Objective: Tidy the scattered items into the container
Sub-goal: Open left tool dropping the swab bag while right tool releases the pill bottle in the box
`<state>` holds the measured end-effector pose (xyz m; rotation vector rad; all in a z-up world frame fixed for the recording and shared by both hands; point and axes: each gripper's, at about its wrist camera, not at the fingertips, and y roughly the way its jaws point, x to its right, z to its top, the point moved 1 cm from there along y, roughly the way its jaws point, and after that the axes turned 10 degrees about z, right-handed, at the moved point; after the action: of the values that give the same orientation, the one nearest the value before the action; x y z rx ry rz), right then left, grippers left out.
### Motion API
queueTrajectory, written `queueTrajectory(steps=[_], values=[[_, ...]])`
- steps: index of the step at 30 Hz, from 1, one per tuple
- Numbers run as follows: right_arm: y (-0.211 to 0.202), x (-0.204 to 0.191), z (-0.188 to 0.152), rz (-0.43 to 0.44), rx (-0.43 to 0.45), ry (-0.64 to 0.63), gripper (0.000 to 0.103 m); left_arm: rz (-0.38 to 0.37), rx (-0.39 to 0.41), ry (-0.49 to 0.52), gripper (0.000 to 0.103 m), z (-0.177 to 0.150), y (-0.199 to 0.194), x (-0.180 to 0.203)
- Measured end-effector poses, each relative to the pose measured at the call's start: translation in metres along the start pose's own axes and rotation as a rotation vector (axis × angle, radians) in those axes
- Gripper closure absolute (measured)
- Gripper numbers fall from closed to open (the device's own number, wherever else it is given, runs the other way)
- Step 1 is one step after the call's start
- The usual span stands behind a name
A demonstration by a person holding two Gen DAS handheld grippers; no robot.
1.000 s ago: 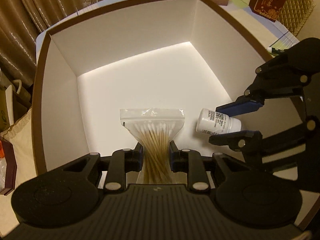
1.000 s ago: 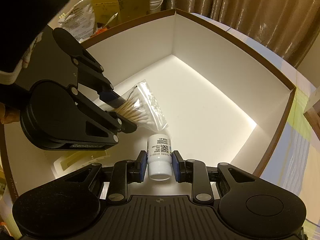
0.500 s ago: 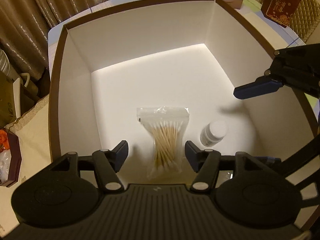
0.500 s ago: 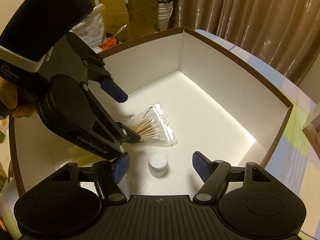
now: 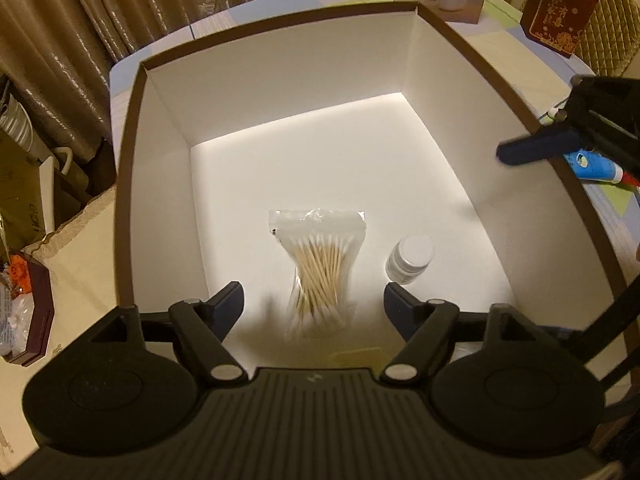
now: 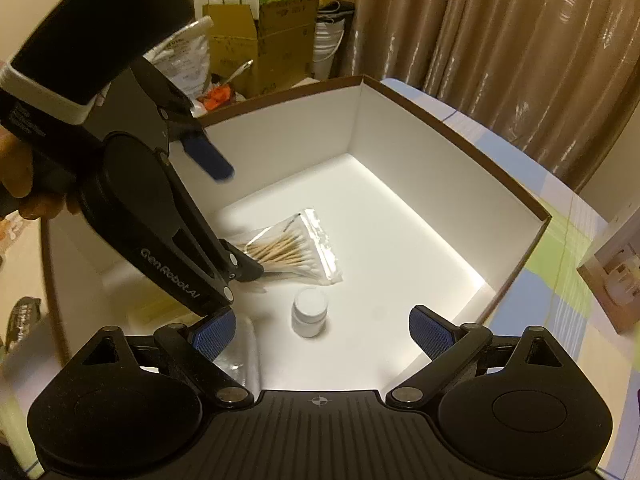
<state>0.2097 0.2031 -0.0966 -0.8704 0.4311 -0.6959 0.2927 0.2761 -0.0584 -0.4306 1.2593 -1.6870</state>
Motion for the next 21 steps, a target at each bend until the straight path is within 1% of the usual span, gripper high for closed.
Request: queueTrajectory(steps=[1, 2, 5, 6, 11, 13, 21], values=[[-0.004, -0.001, -0.001, 0.006, 0.010, 0.011, 0.004, 0.022, 0.002, -0.003, 0.014, -0.001, -0.003, 0.000], [-0.007, -0.001, -0.002, 0.011, 0.019, 0.021, 0.004, 0.041, 0.008, -0.006, 0.012, -0.002, -0.006, 0.000], [-0.018, -0.005, -0.004, 0.012, 0.039, 0.041, 0.004, 0.044, 0.014, -0.034, 0.010, -0.005, -0.015, -0.002], [-0.022, -0.006, -0.004, 0.010, 0.046, 0.044, 0.004, 0.048, 0.017, -0.041, 0.008, -0.007, -0.019, -0.002], [-0.043, -0.013, -0.009, 0.019, 0.074, 0.066, 0.004, 0.069, 0.034, -0.052, 0.007, -0.015, -0.039, 0.004], [-0.052, -0.016, -0.011, 0.022, 0.090, 0.076, 0.004, 0.075, 0.046, -0.059, 0.004, -0.018, -0.048, 0.005], [-0.086, -0.028, -0.020, 0.044, 0.137, 0.094, 0.004, 0.107, 0.087, -0.096, 0.003, -0.028, -0.081, 0.012]])
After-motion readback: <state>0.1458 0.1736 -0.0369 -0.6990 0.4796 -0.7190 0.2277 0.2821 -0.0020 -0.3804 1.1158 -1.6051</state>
